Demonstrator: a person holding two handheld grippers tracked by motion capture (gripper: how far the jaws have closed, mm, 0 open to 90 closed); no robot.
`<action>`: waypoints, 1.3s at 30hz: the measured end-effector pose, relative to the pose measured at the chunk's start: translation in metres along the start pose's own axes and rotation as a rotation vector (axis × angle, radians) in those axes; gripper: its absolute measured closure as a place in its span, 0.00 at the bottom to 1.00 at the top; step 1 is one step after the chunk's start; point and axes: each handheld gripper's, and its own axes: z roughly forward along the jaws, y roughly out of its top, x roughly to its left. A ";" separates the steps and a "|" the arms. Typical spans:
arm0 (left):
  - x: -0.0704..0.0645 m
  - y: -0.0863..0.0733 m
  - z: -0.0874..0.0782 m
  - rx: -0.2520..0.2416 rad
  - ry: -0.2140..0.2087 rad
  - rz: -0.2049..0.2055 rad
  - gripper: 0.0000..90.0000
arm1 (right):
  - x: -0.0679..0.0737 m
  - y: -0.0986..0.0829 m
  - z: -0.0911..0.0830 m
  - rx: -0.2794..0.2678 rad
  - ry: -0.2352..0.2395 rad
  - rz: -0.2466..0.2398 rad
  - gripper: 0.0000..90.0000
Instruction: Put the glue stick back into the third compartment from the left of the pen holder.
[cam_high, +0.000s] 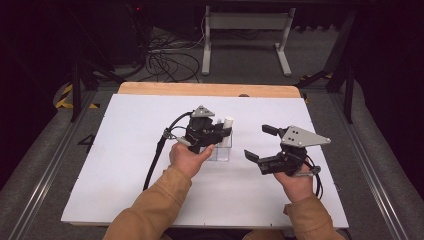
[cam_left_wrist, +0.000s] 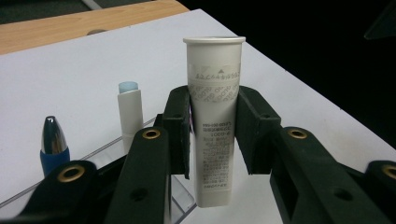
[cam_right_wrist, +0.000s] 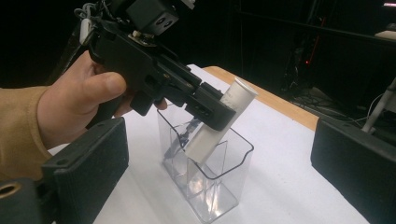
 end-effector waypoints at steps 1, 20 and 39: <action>0.000 0.000 0.001 0.003 0.002 0.000 0.76 | 0.000 0.000 0.000 0.002 0.000 -0.002 0.05; 0.011 -0.001 0.002 0.003 0.005 -0.005 0.58 | 0.000 0.001 -0.001 -0.007 0.004 -0.002 0.05; -0.004 -0.013 -0.062 -0.147 -0.030 0.141 0.39 | 0.000 0.003 0.001 -0.008 0.003 -0.022 0.05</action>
